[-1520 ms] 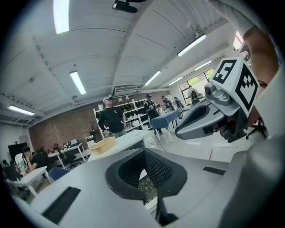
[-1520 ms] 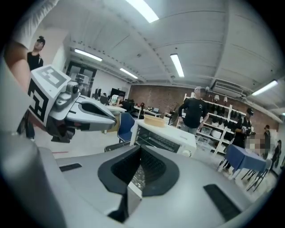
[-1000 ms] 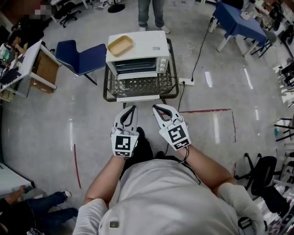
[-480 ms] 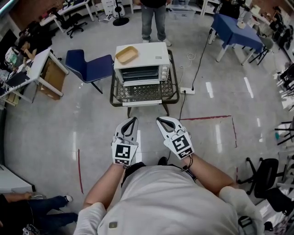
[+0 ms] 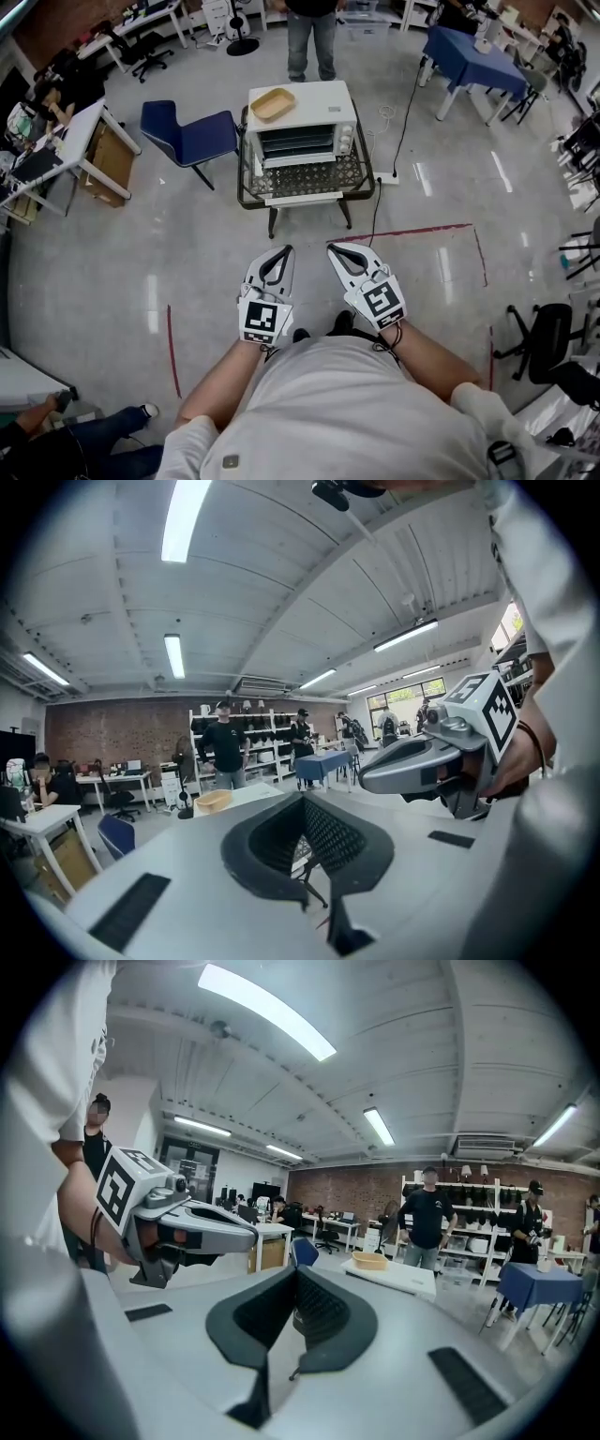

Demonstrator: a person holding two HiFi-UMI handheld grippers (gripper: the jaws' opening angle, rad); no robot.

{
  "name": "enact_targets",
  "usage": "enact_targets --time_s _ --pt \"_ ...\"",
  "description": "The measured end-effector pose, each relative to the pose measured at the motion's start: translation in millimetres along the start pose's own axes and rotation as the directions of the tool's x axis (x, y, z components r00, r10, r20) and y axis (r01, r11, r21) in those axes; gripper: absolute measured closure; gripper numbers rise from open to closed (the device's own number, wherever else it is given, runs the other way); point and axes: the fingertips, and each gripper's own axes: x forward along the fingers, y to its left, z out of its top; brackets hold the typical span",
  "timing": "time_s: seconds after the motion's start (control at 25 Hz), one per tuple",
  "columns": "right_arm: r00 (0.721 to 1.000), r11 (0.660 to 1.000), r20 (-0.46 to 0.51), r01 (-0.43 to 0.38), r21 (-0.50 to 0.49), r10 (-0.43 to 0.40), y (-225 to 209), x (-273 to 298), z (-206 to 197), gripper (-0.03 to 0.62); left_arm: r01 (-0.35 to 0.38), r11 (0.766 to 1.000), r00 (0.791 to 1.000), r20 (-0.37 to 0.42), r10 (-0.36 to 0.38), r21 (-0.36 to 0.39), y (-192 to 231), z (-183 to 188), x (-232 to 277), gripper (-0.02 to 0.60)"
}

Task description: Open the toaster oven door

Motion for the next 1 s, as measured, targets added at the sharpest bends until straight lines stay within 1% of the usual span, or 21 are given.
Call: enact_targets --time_s 0.16,0.36,0.44,0.64,0.76,1.0 --pt "1.000 1.000 0.013 0.012 -0.007 -0.012 35 -5 8 0.577 0.023 1.000 1.000 0.010 -0.023 -0.007 4 -4 -36 0.565" --pt "0.999 0.999 0.028 0.037 0.000 -0.037 69 -10 14 0.577 0.030 0.999 0.999 0.034 -0.029 -0.016 12 -7 -69 0.565" --pt "0.998 0.999 0.038 0.045 -0.013 -0.045 78 -10 17 0.577 0.030 0.999 0.999 0.043 -0.029 -0.019 17 -7 -79 0.565" --pt "0.998 0.998 0.027 0.059 0.012 -0.059 93 -10 17 0.577 0.033 0.999 0.998 0.045 -0.032 -0.035 22 -12 -93 0.565" --pt "0.998 0.998 0.035 0.060 -0.006 -0.060 94 -9 18 0.577 0.033 0.999 0.998 0.051 -0.031 -0.035 24 -13 -94 0.565" --pt "0.997 0.998 0.037 0.063 -0.004 -0.063 98 -6 23 0.577 0.033 0.999 0.998 0.052 -0.031 -0.035 27 -12 -94 0.565"
